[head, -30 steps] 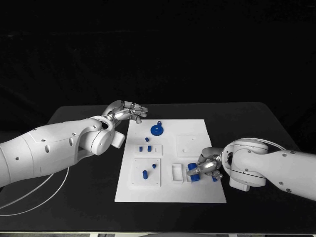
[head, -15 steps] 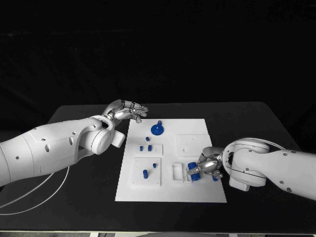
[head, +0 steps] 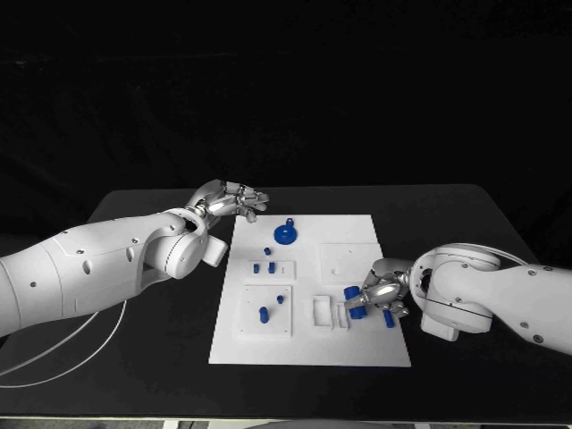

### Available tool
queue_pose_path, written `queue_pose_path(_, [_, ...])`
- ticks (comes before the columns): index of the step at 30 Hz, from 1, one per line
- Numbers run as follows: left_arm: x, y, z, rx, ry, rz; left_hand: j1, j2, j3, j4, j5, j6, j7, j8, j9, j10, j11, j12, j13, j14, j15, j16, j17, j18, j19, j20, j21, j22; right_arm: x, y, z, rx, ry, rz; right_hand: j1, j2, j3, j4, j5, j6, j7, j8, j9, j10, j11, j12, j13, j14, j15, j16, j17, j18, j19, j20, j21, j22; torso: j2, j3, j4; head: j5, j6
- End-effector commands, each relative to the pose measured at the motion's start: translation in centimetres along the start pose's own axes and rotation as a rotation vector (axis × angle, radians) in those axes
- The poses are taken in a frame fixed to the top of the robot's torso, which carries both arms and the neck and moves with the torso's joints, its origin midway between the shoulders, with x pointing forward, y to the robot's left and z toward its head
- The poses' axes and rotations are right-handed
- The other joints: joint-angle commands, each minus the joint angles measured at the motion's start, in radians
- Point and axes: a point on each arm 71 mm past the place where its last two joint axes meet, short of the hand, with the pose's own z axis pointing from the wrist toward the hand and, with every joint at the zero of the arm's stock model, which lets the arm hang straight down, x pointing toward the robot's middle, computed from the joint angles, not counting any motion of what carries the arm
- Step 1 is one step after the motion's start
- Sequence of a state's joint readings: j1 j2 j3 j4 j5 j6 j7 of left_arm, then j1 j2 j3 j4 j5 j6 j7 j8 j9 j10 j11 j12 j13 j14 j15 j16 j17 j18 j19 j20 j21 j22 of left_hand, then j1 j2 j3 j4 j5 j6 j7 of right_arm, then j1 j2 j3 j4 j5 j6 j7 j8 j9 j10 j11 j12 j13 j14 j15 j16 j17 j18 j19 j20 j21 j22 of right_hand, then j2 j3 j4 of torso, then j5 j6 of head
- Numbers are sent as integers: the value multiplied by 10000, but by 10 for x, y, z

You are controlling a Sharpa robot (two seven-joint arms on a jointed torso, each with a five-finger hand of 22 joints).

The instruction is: Assemble the parts on the task board

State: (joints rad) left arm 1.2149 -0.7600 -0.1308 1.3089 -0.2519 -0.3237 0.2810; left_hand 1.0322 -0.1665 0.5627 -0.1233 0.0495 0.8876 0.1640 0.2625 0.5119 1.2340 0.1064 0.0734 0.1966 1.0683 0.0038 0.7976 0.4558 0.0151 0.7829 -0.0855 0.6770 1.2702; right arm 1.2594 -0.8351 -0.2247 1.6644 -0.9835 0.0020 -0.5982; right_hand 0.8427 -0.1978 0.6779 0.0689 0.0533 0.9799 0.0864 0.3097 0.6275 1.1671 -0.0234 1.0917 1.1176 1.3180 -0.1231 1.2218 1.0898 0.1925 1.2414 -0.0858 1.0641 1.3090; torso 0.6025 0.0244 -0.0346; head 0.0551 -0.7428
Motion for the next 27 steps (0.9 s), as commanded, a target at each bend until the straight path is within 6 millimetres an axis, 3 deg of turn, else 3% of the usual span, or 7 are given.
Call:
queue_pose_path(1, [2,-2,0,113,120,-100,-57,44,16,31,24,-77,0,52,-9,-64,-13,-24,14,64,0,-69,16,144,28,-92,-57,18,2,2,-1,-31,154,173,-132,-3,49,-45,10,132,21,31,12,67,2,-34,8,0,-49,33,-10,693,-2,53,31,157,2,-2,5,8,9])
queue_pose_path(3, [2,-1,0,112,113,-98,-55,45,16,31,24,-77,0,52,-9,-64,-13,-24,14,64,0,-70,16,144,28,-92,-57,19,3,3,-1,-45,201,219,-144,-3,55,-51,9,143,18,30,12,70,0,-37,7,1,-51,34,-11,693,-2,56,35,157,8,10,10,12,5])
queue_pose_path(19, [3,-2,0,118,151,-110,-52,47,15,32,24,-70,-5,60,-8,-64,-12,-23,15,64,2,-76,27,143,28,-89,-63,27,12,30,6,-466,871,109,-390,17,81,-72,4,215,4,-13,5,89,-14,-81,0,-3,-63,36,-16,693,-26,96,62,151,12,-8,19,19,-23])
queue_pose_path(27, [2,-2,0,111,141,-109,-56,44,11,35,23,-68,-7,64,-9,-65,-12,-22,16,64,3,-80,33,142,28,-87,-66,32,12,36,10,-508,870,12,-428,-5,72,-126,-6,220,4,-33,2,88,-15,-94,0,-7,-64,34,-19,693,-38,102,71,152,19,3,19,50,-44])
